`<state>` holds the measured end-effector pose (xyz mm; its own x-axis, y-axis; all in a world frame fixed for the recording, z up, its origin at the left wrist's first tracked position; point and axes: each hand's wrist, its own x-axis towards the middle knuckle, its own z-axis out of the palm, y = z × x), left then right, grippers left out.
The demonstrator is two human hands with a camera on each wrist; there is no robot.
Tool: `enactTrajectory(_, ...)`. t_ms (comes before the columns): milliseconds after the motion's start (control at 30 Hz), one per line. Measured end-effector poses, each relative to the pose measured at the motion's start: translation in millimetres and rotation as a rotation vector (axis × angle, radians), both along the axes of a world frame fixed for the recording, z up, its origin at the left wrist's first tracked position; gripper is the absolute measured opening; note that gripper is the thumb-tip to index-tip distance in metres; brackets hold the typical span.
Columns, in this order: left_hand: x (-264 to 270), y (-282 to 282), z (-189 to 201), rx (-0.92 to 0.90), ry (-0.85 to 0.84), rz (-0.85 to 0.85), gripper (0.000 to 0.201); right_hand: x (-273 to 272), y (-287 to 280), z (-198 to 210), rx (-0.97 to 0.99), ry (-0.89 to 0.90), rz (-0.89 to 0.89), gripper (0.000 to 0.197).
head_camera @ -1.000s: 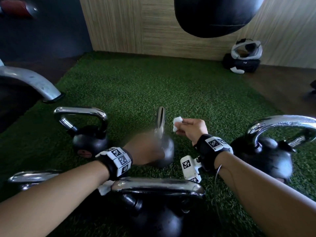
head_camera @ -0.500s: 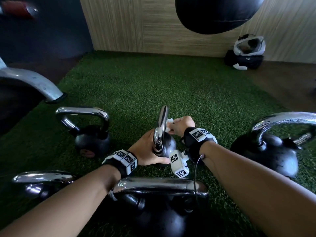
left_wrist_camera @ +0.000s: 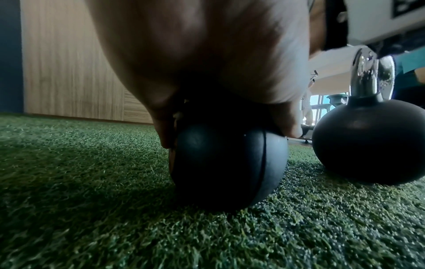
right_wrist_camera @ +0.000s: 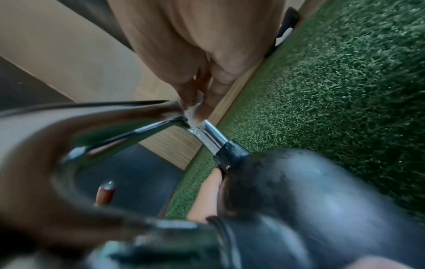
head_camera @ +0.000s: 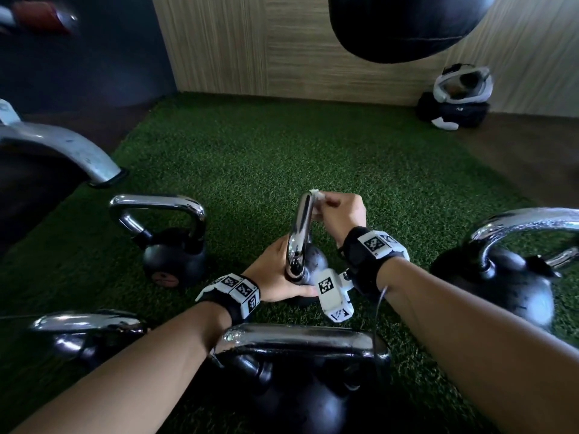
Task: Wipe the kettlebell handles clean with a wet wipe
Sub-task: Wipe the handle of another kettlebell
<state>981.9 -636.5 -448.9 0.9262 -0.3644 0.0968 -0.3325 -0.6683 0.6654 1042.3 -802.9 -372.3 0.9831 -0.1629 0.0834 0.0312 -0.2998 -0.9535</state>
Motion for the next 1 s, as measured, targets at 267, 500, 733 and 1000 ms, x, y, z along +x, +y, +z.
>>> enactTrajectory(267,8.2,-5.8,8.8,0.112,0.065,0.049,0.093,4.4,-14.1,16.5,-0.113,-0.12,0.105,0.015)
enactTrajectory(500,12.8,-7.8,39.8,0.07,0.209,0.015,0.031,-14.4,-22.3,41.0,-0.284,-0.236,0.353,0.016)
enactTrajectory(733,12.6,-9.2,39.8,0.052,0.208,0.048,0.05,-13.6,-31.5,57.6,-0.007,-0.053,0.477,0.038)
enactTrajectory(1000,16.2,-3.3,36.7,0.07,0.273,0.079,0.091,-30.4,-27.1,58.1,0.075,-0.012,0.527,0.023)
